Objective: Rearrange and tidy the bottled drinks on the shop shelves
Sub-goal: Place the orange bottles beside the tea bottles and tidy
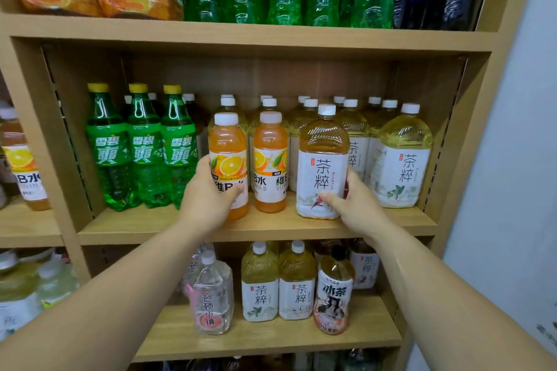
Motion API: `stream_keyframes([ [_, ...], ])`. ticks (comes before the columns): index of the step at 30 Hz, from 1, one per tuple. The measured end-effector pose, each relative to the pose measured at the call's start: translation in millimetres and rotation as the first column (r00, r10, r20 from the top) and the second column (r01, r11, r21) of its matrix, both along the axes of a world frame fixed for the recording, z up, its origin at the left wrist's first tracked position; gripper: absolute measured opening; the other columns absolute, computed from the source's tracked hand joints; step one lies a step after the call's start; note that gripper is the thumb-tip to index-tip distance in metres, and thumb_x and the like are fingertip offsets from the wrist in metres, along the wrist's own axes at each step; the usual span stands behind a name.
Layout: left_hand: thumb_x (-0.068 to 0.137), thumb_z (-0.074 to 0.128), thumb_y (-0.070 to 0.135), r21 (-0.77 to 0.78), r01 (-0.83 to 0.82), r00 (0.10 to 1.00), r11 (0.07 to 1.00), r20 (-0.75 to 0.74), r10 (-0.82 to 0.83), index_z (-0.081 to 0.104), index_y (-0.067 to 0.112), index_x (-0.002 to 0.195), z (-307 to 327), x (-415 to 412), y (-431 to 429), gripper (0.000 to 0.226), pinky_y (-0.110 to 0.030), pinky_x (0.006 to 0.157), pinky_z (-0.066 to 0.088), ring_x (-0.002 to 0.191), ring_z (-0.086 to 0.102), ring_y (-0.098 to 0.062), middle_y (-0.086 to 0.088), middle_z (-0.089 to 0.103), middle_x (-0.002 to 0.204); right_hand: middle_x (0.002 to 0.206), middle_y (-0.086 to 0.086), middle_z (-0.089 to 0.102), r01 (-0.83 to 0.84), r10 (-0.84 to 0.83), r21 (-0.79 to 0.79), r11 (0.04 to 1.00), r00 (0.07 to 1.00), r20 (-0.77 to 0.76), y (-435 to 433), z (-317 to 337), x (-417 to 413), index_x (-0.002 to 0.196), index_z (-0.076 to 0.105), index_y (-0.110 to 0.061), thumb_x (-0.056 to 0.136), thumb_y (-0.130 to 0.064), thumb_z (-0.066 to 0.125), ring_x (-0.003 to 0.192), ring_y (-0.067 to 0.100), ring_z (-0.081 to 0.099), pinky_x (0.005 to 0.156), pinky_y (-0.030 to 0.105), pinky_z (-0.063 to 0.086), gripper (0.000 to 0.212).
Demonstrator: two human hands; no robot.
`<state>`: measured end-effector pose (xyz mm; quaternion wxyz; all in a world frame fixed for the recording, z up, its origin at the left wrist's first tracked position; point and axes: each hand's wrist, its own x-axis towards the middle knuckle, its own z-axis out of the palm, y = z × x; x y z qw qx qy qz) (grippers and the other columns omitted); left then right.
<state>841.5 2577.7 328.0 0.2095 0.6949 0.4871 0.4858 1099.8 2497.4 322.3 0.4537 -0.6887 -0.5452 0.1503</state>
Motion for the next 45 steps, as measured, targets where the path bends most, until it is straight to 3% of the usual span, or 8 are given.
stream_keyframes([
  [4, 0.086, 0.079, 0.022, 0.055, -0.008, 1.0, 0.998, 0.018, 0.007, 0.046, 0.024, 0.136, -7, -7, 1, 0.06, -0.031, 0.091, 0.044, 0.115, 0.058, -0.018, 0.008, 0.059, 0.12, 0.149, 0.002, 0.042, 0.256, -0.339, 0.365, 0.895, 0.923, 0.183, -12, -2, -29, 0.157, 0.027, -0.024, 0.087, -0.037, 0.077, 0.138, 0.019, 0.04, 0.112, 0.037, 0.04, 0.086],
  [6, 0.086, 0.079, 0.024, 0.086, -0.033, 0.999, 0.996, 0.024, 0.031, 0.048, 0.026, 0.131, -14, -18, 0, 0.055, -0.033, 0.091, 0.045, 0.115, 0.057, -0.018, 0.006, 0.059, 0.119, 0.132, 0.002, 0.051, 0.105, -0.331, 0.59, 0.8, 0.899, 0.288, -18, 0, -57, 0.145, 0.046, -0.018, 0.089, -0.03, 0.076, 0.123, 0.014, 0.048, 0.103, 0.03, 0.045, 0.065],
  [10, 0.085, 0.08, 0.028, 0.099, -0.051, 0.999, 0.994, 0.011, 0.05, 0.047, 0.026, 0.132, -18, -41, -3, 0.057, -0.043, 0.096, 0.051, 0.114, 0.059, -0.02, 0.002, 0.061, 0.123, 0.151, -0.002, 0.043, -0.036, -0.087, 0.351, 0.936, 0.94, 0.33, 5, 0, -105, 0.155, 0.033, -0.02, 0.095, -0.035, 0.068, 0.138, 0.012, 0.042, 0.113, 0.035, 0.043, 0.071],
  [13, 0.085, 0.08, 0.026, 0.116, -0.021, 1.0, 0.993, -0.001, 0.021, 0.047, 0.027, 0.131, -16, -53, -5, 0.056, -0.037, 0.094, 0.049, 0.112, 0.058, -0.016, 0.006, 0.061, 0.121, 0.165, 0.0, 0.026, 0.012, -0.055, 0.186, 0.982, 0.973, 0.225, 32, -2, -120, 0.162, 0.004, -0.024, 0.093, -0.044, 0.069, 0.149, 0.019, 0.031, 0.119, 0.044, 0.037, 0.097],
  [17, 0.085, 0.08, 0.024, 0.117, 0.021, 1.0, 0.993, 0.004, -0.021, 0.044, 0.039, 0.126, -17, -65, -5, 0.057, -0.035, 0.094, 0.05, 0.112, 0.058, -0.012, 0.011, 0.06, 0.119, 0.158, 0.005, 0.038, 0.109, -0.113, 0.149, 0.983, 0.993, 0.017, 58, -2, -125, 0.162, -0.007, -0.02, 0.091, -0.039, 0.074, 0.141, 0.023, 0.043, 0.112, 0.04, 0.041, 0.109],
  [25, 0.082, 0.081, 0.026, 0.146, 0.06, 0.998, 0.987, -0.01, -0.059, 0.049, 0.03, 0.129, -17, -69, 2, 0.057, -0.037, 0.093, 0.049, 0.111, 0.059, -0.015, 0.008, 0.063, 0.118, 0.12, -0.003, 0.06, 0.191, -0.208, 0.256, 0.948, 0.977, 0.041, 55, -4, -130, 0.129, 0.052, -0.022, 0.078, -0.039, 0.085, 0.106, 0.008, 0.056, 0.086, 0.025, 0.048, 0.062],
  [36, 0.081, 0.082, 0.03, 0.122, 0.179, 0.984, 0.976, 0.003, -0.18, 0.047, 0.034, 0.133, -18, -24, -10, 0.063, -0.038, 0.096, 0.05, 0.115, 0.059, -0.012, 0.01, 0.063, 0.123, 0.097, -0.024, 0.066, 0.356, -0.312, 0.478, 0.803, 0.934, -0.172, -71, 43, -66, 0.113, 0.059, -0.032, 0.07, -0.037, 0.09, 0.088, -0.011, 0.064, 0.069, 0.011, 0.048, 0.053],
  [45, 0.081, 0.082, 0.03, 0.129, 0.168, 0.986, 0.977, -0.003, -0.169, 0.046, 0.04, 0.122, -19, 2, -24, 0.055, -0.039, 0.093, 0.05, 0.112, 0.06, -0.014, 0.011, 0.063, 0.118, 0.106, -0.017, 0.061, 0.428, -0.412, 0.408, 0.806, 0.901, -0.132, -42, 14, -2, 0.113, 0.047, -0.036, 0.072, -0.032, 0.09, 0.097, 0.005, 0.063, 0.085, 0.036, 0.057, 0.06],
])
